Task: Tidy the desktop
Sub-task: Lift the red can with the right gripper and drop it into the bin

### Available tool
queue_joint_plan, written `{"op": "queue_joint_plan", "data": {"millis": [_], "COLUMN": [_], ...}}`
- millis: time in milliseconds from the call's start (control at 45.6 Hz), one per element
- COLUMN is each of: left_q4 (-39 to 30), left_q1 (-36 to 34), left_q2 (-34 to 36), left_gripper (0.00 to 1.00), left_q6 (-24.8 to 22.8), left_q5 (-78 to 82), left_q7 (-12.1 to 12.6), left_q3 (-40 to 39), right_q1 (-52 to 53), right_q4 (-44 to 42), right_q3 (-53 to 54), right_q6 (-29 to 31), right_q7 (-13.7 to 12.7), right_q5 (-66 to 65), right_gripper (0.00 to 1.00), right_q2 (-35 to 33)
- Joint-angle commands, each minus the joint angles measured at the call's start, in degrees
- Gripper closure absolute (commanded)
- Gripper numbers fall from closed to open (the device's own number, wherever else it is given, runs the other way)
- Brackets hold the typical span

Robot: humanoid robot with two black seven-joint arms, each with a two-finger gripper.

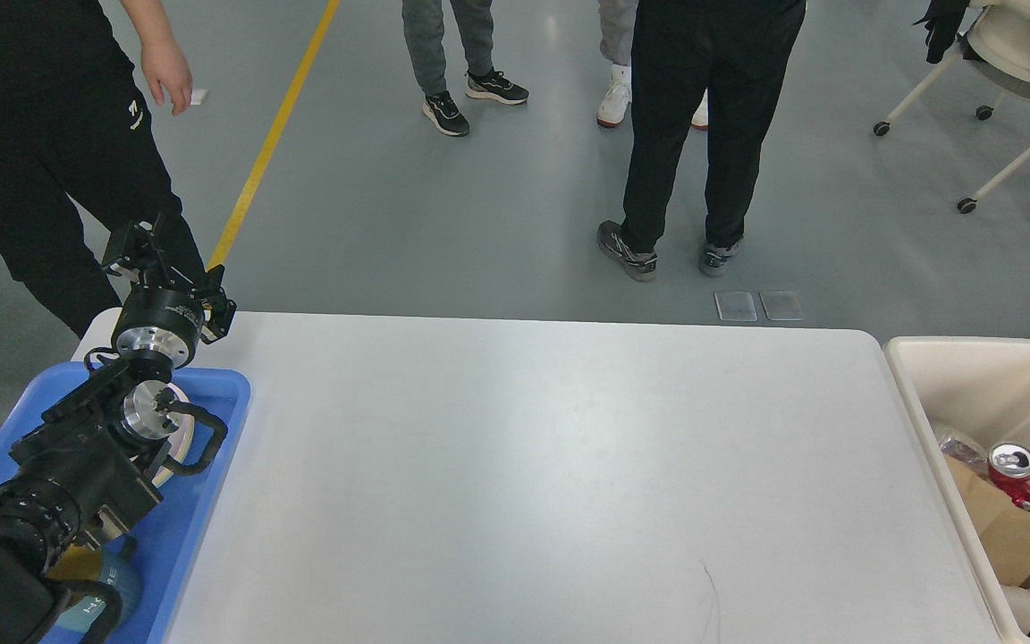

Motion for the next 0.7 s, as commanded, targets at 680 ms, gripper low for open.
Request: {"op": "queue_joint_plan", "data": {"millis": [680], "left_q4": [0.00], "left_q1": [0.00], "left_q2": [-0.02], "left_gripper": [0.04], "left_q6": [0.00], "left_q5": [0.00], "left_q7": [-0.01], "left_q3": [0.00], "right_q1": [-11.49], "right_q4": [19.78], "right_q3": [79.02], "right_q6": [0.55], "right_q7": [27.97], "right_q5": [-0.87], "right_gripper": [0.00], "right_q2": [8.74]}}
